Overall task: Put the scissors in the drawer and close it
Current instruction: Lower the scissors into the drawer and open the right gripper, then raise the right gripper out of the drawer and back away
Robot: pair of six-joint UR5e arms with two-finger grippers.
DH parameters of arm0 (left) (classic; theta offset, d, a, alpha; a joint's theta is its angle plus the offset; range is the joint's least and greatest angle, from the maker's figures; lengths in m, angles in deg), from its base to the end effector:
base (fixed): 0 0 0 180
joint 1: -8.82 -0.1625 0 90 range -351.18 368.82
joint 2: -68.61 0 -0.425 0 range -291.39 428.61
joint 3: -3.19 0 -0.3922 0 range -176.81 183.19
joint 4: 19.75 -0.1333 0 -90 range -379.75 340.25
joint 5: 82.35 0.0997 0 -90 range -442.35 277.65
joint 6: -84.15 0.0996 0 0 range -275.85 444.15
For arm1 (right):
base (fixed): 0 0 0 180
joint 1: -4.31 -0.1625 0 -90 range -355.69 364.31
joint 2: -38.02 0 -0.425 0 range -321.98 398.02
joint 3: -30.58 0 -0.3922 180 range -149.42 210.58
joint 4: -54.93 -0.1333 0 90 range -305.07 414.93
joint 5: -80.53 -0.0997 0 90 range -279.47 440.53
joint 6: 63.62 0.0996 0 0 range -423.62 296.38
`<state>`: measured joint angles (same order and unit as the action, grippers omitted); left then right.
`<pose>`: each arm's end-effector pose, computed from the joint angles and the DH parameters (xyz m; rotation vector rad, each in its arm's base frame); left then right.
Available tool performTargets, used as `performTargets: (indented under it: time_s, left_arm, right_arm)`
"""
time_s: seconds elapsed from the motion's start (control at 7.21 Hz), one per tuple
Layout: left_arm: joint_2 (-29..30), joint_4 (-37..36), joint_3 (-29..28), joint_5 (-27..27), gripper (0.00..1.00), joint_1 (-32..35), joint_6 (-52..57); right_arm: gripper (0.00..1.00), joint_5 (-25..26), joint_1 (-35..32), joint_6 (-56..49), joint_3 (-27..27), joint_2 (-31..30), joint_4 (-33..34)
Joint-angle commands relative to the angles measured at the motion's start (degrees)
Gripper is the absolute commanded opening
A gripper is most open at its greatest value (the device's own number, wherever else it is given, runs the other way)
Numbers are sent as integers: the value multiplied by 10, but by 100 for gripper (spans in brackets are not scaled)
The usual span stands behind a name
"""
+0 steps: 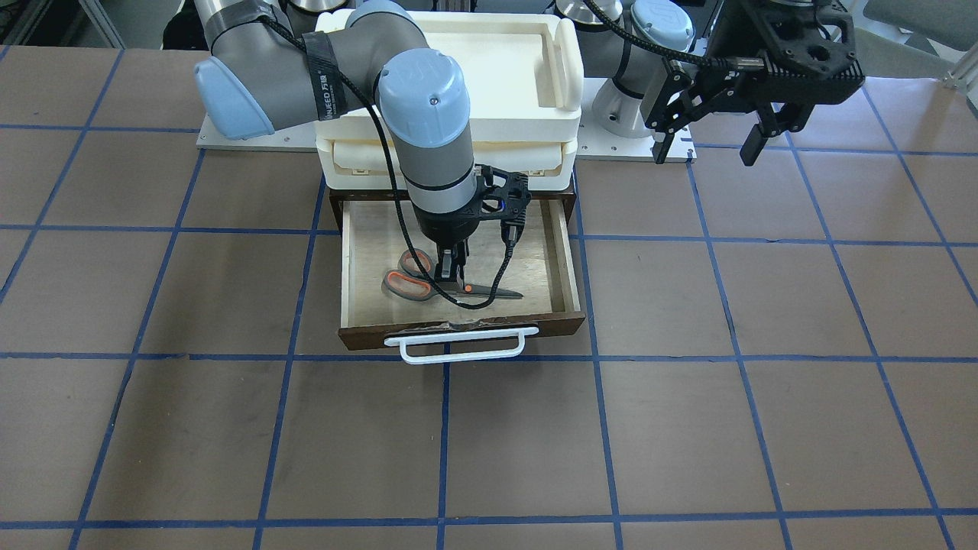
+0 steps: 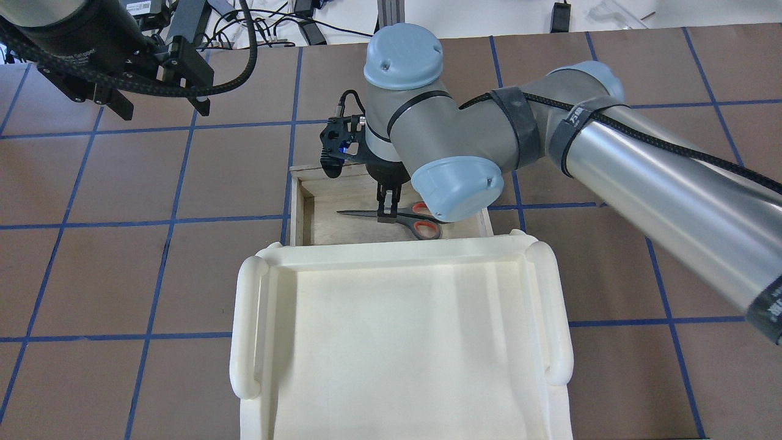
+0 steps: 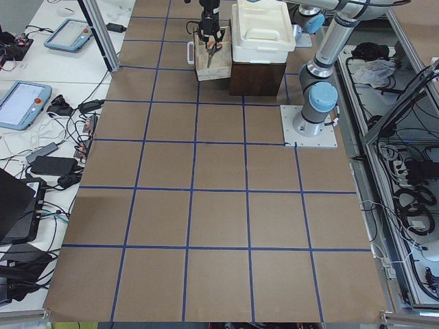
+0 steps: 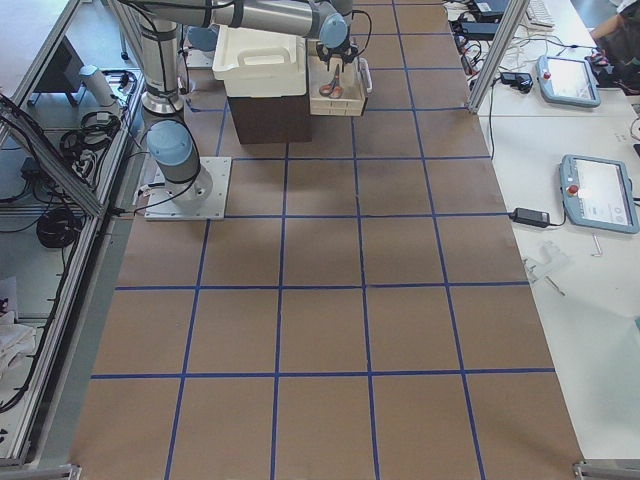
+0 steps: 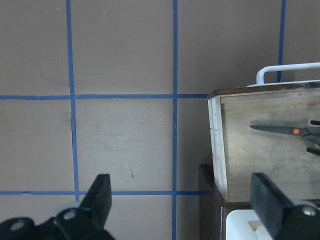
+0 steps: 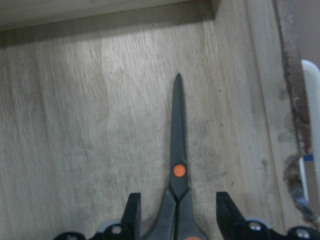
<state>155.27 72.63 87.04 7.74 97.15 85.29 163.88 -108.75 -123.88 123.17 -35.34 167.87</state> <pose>-0.1193 -0.4770 0.5649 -0.0146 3.1309 -0.1944 0.3675 -0.4934 0.3483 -2.0307 2.2738 -0.1501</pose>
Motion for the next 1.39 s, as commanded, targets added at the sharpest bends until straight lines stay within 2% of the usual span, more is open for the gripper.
performTargets:
  time_s: [0.0,0.14,0.42,0.69,0.83,0.97,1.11,1.25]
  left_arm:
    - [0,0,0,0,100,0,0]
    - [0,0,0,1,100,0,1]
    - [1,3,4,2,100,0,2]
    - [0,-1,33,2,100,1,3]
    - [3,-1,47,-1,100,3,0]
    - [2,-3,64,-3,100,5,0]
    - [10,-28,71,-4,100,6,-2]
    - [22,-77,89,-5,100,7,-4]
  right_arm:
    - [100,-6,43,1,-90,-6,-107]
    - [100,-5,95,-9,-109,-15,-145]
    - [100,-6,181,1,-108,-70,-202]
    - [100,1,239,50,-107,-101,-205]
    - [100,1,245,218,-104,-101,-210]
    - [100,1,245,314,-97,-102,-210]
    - [100,11,245,330,-94,-102,-203]
    - [100,35,245,395,-94,-102,-196]
